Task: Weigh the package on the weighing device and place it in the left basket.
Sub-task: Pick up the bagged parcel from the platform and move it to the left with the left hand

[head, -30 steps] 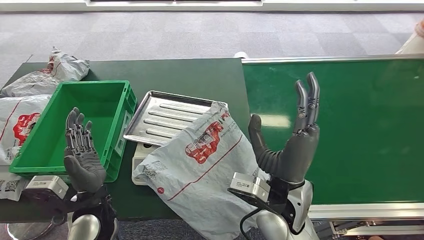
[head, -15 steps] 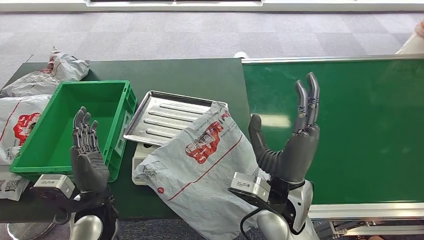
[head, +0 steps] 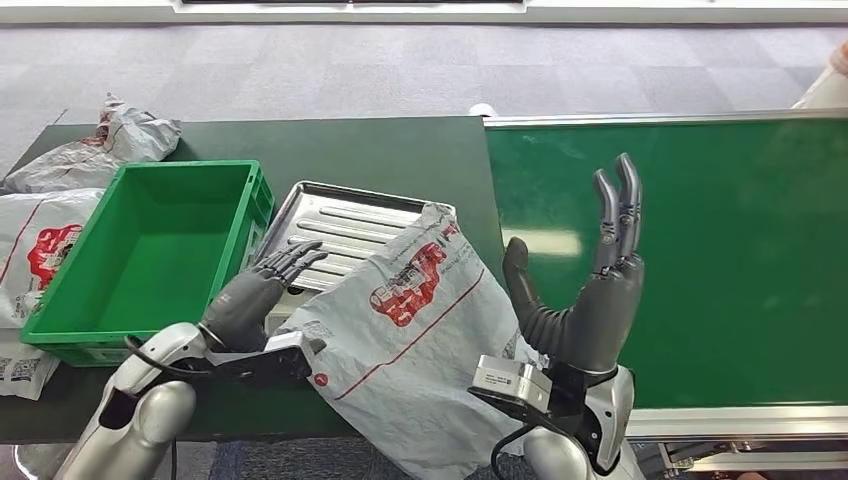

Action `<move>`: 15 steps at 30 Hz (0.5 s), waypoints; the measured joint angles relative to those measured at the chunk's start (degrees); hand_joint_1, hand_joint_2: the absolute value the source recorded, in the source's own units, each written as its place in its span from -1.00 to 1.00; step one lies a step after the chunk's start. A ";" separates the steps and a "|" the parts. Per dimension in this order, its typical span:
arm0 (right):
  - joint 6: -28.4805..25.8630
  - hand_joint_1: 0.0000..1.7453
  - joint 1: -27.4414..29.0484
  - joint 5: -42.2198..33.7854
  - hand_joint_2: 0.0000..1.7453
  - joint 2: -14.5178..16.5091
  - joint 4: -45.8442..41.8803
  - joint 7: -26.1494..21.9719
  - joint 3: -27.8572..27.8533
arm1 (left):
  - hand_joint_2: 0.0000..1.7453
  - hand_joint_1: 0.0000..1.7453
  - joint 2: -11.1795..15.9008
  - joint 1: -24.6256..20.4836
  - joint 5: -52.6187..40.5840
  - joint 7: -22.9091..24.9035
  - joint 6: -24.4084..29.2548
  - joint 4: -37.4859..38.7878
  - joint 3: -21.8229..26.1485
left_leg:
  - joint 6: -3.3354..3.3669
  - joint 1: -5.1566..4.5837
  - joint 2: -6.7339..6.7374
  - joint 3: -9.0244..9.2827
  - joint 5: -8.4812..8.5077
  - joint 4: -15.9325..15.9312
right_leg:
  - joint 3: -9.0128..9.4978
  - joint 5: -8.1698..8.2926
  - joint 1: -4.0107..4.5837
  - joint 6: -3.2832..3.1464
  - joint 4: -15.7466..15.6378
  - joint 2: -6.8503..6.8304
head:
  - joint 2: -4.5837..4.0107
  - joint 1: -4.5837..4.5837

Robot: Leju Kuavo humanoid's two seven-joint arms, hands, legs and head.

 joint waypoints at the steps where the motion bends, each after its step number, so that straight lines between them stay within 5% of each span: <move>1: -0.04 -1.00 -0.06 -0.11 1.00 -0.04 0.01 -0.01 0.00 | 1.00 -1.00 2.43 -2.57 1.95 -0.22 -3.28 0.80 -1.80 | -0.03 0.03 -0.01 -0.03 0.03 0.00 | -0.02 0.03 0.02 -0.03 0.01 -0.02 | 0.00 0.00; 8: -0.83 -1.00 -0.01 -1.78 1.00 -1.33 0.58 -0.55 0.00 | 1.00 -1.00 16.59 -21.06 18.90 5.55 -18.21 0.38 -15.56 | -0.10 0.11 0.02 -0.10 0.08 0.01 | -0.12 0.14 0.11 -0.15 0.03 -0.01 | 0.00 -0.01; 15: -0.90 -1.00 0.08 -3.11 1.00 -2.02 1.33 -1.39 0.00 | 1.00 -1.00 22.69 -33.90 34.50 12.21 -20.23 -4.13 -27.61 | -0.10 0.10 0.02 -0.12 0.07 0.01 | -0.13 0.14 0.10 -0.15 0.03 0.00 | 0.00 -0.01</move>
